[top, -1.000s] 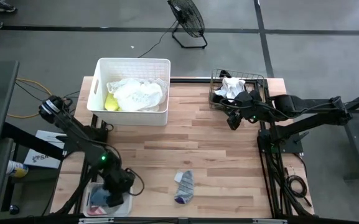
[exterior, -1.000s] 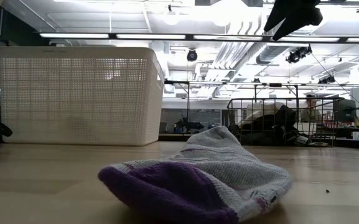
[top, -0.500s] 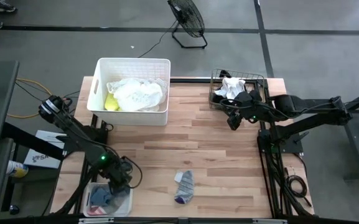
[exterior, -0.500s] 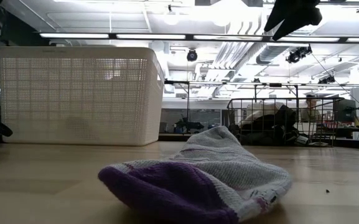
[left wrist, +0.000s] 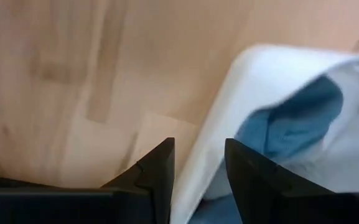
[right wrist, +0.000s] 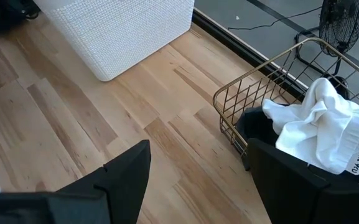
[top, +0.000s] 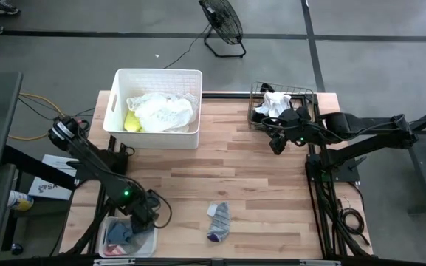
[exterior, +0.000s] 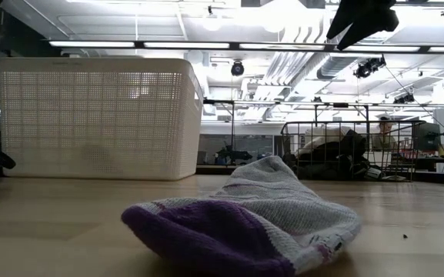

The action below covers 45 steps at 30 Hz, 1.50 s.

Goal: Pick & Place Cloths
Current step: Put the blue sock into the bottom white bin

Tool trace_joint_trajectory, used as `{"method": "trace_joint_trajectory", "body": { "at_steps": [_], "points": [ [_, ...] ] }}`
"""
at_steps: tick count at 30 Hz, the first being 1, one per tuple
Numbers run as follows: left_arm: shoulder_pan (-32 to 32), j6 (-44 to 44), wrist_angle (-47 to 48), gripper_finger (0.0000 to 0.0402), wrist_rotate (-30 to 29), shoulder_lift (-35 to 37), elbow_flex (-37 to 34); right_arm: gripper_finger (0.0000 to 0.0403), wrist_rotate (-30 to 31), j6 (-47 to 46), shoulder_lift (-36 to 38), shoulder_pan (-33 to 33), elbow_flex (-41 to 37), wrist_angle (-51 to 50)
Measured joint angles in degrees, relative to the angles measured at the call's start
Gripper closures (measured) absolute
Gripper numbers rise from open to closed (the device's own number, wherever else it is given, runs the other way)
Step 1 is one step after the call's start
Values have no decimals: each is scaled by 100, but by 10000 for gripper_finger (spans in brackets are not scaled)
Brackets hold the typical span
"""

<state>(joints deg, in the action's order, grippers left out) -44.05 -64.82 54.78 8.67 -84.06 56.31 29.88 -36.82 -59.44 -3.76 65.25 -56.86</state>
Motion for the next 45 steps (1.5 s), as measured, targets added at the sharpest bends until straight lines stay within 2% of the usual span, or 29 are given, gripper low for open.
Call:
{"method": "trace_joint_trajectory", "body": {
  "at_steps": [11, 19, 27, 35, 45],
  "points": [
    [1, -8, -484, 265, 958, -27, 0, 144, -2, 0, 0, -1, 0, 0],
    [-202, -103, -743, 265, 730, -122, -2, 144, 0, -1, 0, 0, -31, -57],
    [-537, -295, -979, 265, 706, -452, 0, 144, -52, -233, 0, 1, -422, -82],
    [-750, -295, -953, 265, 354, -760, 2, 144, -133, -254, 0, 0, -531, -34],
    [-735, -370, -838, 265, 747, -716, 0, 144, -155, -240, 0, -1, -531, -35]
  ]
}}
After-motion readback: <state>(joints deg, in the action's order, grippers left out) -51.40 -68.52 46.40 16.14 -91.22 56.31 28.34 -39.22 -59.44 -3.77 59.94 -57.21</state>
